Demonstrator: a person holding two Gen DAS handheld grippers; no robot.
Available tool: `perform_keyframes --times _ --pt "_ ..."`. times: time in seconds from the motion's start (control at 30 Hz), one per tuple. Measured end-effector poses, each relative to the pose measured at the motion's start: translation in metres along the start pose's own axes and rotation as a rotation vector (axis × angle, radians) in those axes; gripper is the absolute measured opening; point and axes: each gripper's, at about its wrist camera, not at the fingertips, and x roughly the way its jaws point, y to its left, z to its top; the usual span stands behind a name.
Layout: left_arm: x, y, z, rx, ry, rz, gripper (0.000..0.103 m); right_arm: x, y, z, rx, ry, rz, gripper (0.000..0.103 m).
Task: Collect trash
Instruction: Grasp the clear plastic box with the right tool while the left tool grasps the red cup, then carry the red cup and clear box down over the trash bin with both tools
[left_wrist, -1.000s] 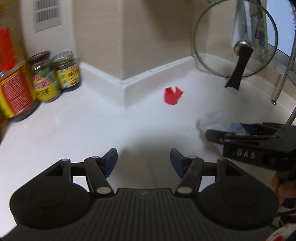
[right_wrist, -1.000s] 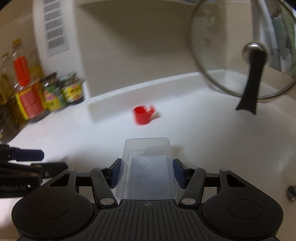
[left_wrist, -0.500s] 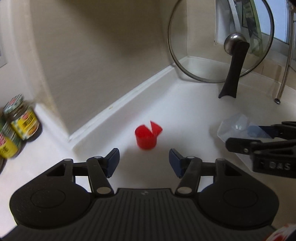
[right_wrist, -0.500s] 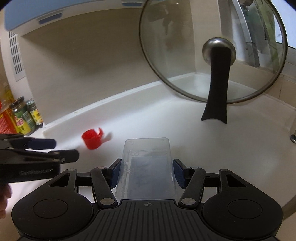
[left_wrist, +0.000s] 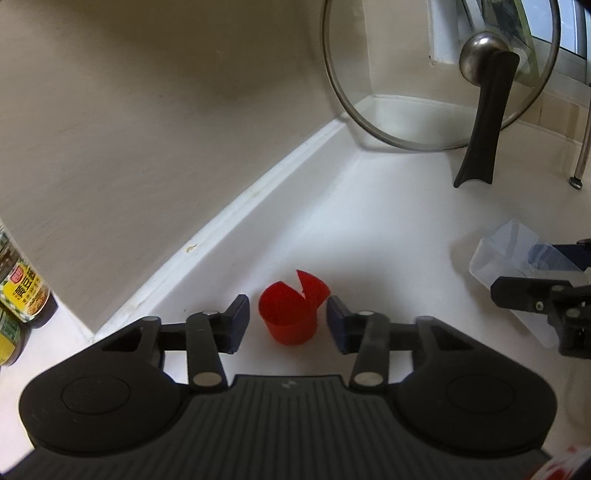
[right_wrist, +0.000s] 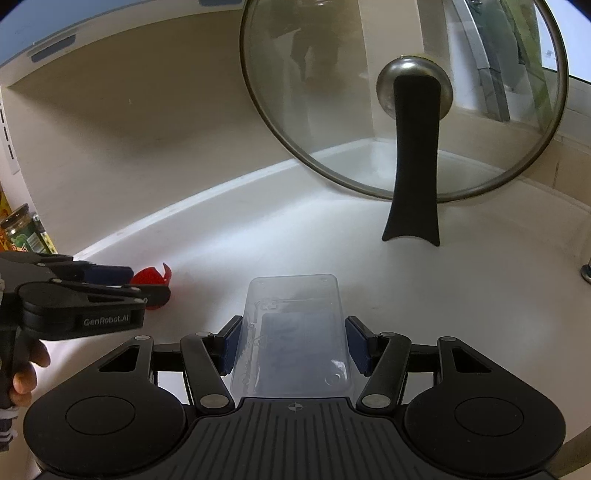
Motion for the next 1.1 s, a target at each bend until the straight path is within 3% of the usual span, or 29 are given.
perform_keyframes --times 0.33,0.67,1.1 --pt "-0.024 -0.005 -0.005 0.015 -0.031 -0.028 0.03 -0.009 0.004 -0.003 0.004 -0.003 0.007 0.059" --pt "-0.089 0.0 -0.032 -0.03 -0.026 -0.063 0.03 -0.042 0.029 -0.01 -0.001 -0.024 0.037 0.059" --pt "-0.182 0.028 -0.091 -0.117 -0.014 -0.035 0.03 -0.113 0.084 -0.043 -0.023 -0.054 0.058 0.059"
